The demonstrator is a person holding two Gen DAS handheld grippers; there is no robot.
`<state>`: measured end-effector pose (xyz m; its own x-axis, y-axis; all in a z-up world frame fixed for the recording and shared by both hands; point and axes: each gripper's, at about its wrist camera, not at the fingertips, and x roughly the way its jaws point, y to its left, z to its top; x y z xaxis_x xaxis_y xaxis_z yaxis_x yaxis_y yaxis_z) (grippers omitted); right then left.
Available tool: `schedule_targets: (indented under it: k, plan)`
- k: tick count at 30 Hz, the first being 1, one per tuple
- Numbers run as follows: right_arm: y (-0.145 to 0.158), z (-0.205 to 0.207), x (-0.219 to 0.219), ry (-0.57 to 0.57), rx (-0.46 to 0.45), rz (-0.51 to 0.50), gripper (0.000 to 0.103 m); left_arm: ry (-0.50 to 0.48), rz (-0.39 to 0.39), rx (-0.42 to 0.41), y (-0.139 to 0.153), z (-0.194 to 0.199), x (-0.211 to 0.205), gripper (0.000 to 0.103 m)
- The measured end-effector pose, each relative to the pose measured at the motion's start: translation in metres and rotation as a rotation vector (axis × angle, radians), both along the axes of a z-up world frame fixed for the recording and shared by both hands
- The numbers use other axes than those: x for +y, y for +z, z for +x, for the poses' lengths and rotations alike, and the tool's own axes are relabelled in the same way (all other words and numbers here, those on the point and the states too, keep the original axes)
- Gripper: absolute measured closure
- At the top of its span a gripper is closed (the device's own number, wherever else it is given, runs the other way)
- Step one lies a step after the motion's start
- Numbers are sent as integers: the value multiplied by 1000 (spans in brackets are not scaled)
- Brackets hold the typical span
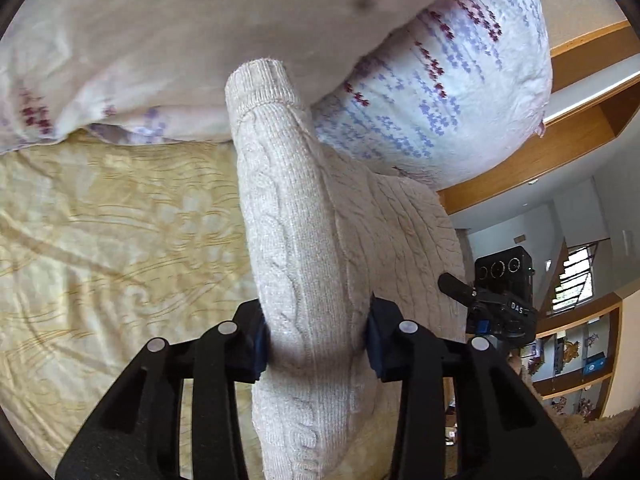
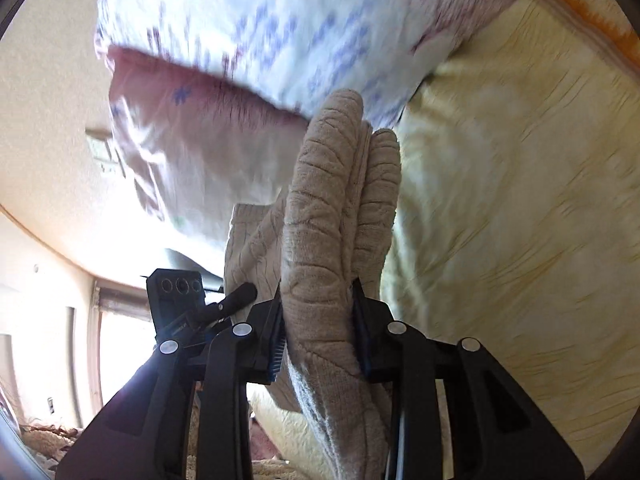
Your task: Fold small clothes
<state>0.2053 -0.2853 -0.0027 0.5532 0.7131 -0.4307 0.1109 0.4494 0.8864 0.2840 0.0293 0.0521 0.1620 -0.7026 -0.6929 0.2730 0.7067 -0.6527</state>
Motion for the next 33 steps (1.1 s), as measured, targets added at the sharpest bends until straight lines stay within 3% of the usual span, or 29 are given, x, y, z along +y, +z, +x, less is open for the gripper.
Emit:
schedule_targets:
  k: [3,6,8,11,15,19,21,24,27,29,30,33]
  plan:
    - [-20,5,26,40,66,-40,75,81,80,53,-23,2,32,63]
    - [-32,6,21,-8,122,-100,75,178,41,118,-48,3,54,57]
    - [-32,7,20,-5,135,-143,74,205,45,119,-55,2,54,42]
    - [-16,10,20,11,112,-222,71,224,146,50,-44,-3,50,30]
    - [5,5,2,-124,18,-243,49,263,272,-136,-9,-15,38,21]
    - [9,20,-3,-156,8,-254,49,203,320,-340,22,-31,16,13]
    - [6,32,4,-130,10,-289,49,147,328,-369,25,-31,0,11]
    - [-4,40,15,-89,33,-304,49,89,317,-332,15,-23,-19,11]
    - [-9,44,20,-60,50,-303,59,66,323,-308,6,-18,-24,11]
    - [-10,43,20,-48,52,-312,76,50,328,-312,4,-14,-29,11]
    - [-10,42,20,-47,48,-331,92,43,326,-311,3,-12,-30,11]
    - [-2,33,18,-72,8,-305,94,17,299,-295,2,-10,-30,13]
